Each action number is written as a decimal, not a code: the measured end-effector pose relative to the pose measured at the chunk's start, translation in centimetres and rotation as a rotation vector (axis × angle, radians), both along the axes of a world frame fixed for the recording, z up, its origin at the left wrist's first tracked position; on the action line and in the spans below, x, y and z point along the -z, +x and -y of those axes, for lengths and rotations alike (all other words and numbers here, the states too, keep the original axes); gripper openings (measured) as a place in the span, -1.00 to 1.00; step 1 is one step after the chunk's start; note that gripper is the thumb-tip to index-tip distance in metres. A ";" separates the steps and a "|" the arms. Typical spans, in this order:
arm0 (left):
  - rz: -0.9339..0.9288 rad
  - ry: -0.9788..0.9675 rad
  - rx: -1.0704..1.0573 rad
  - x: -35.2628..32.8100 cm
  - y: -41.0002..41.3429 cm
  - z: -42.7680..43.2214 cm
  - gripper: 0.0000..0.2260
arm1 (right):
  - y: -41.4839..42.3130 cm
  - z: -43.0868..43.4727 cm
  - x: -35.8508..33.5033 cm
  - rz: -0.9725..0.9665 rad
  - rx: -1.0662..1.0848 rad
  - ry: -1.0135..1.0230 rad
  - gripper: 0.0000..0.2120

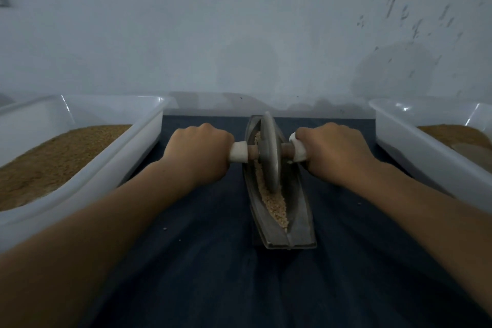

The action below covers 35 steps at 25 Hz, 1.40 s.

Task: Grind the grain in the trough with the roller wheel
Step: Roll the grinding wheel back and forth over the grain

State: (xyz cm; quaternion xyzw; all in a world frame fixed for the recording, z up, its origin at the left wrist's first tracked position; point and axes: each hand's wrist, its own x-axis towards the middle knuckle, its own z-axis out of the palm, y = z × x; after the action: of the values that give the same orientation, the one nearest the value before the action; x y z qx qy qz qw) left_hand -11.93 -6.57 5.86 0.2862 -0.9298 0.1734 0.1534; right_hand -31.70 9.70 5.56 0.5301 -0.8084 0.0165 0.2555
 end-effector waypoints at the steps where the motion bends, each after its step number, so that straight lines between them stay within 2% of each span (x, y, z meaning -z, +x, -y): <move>1: -0.009 -0.036 0.019 0.0 0.7 -0.2 -0.91 | -0.1 -1.0 0.3 -0.049 -0.010 -0.046 -0.79; 4: -0.026 -0.197 0.120 0.5 2.8 -1.3 -0.77 | 1.0 -4.3 1.1 -0.184 -0.078 -0.221 -0.61; 5: -0.031 -0.228 0.124 0.7 2.8 -1.2 -0.74 | 0.9 -4.5 1.6 -0.190 -0.096 -0.249 -0.60; 6: -0.040 -0.240 0.104 0.6 2.3 -1.0 -0.75 | 0.7 -4.1 1.9 -0.191 -0.086 -0.258 -0.63; 8: -0.066 -0.175 0.017 0.1 0.1 -0.3 -0.90 | 0.2 -1.6 1.4 -0.164 0.040 -0.192 -0.73; 9: -0.056 -0.112 -0.036 -0.3 -1.2 0.2 -0.96 | -0.2 0.0 0.8 -0.050 0.077 -0.146 -0.79; 11: 0.009 -0.047 -0.102 -1.7 -3.7 0.9 -0.88 | -1.1 2.4 -0.6 0.202 0.146 -0.049 -0.86; 13: 0.042 -0.088 -0.105 -2.3 -4.2 0.8 -0.87 | -1.3 2.7 -0.5 0.286 0.152 -0.008 -0.90; 14: 0.051 -0.115 -0.084 -2.1 -3.5 0.4 -0.89 | -1.0 1.7 -0.1 0.249 0.133 -0.016 -0.91; 16: 0.001 -0.181 -0.004 -0.7 -0.8 -0.5 -0.93 | -0.2 -1.5 1.3 0.031 0.022 -0.150 -0.76; 18: -0.062 -0.242 0.113 0.1 2.1 -1.5 -0.71 | 0.9 -4.4 1.4 -0.162 -0.068 -0.257 -0.58; 20: -0.113 -0.278 0.160 0.0 2.6 -1.5 -0.61 | 0.7 -4.9 1.6 -0.221 -0.100 -0.263 -0.57; 21: -0.092 -0.233 0.136 0.4 2.2 -1.2 -0.67 | 0.6 -4.2 1.5 -0.234 -0.073 -0.240 -0.60; 23: -0.064 -0.129 0.032 0.8 -0.4 0.3 -0.91 | 0.1 -1.3 0.7 -0.147 0.034 -0.137 -0.69; 25: -0.042 -0.017 -0.053 -0.5 -3.6 1.9 -0.89 | -0.9 2.3 -1.2 0.110 0.096 -0.042 -0.76; 28: -0.018 0.004 -0.073 -1.5 -5.1 2.9 -0.87 | -1.7 4.0 -1.7 0.197 0.146 0.020 -0.78; 30: -0.076 -0.066 -0.018 0.2 -2.8 2.0 -0.95 | -1.1 1.7 -0.4 0.099 0.121 -0.013 -0.81; 33: -0.195 -0.206 0.127 2.0 2.0 -0.8 -0.70 | 0.8 -3.1 0.6 -0.193 -0.066 -0.192 -0.78; 35: -0.172 -0.192 0.173 2.2 3.0 -0.9 -0.68 | 1.3 -4.2 0.0 -0.275 -0.134 -0.227 -0.75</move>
State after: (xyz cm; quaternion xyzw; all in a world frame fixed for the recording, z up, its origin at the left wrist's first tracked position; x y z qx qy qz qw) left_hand -8.91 -5.72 3.71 0.2027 -0.9136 0.2227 0.2733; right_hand -30.41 13.94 5.52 0.5476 -0.7217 0.0518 0.4202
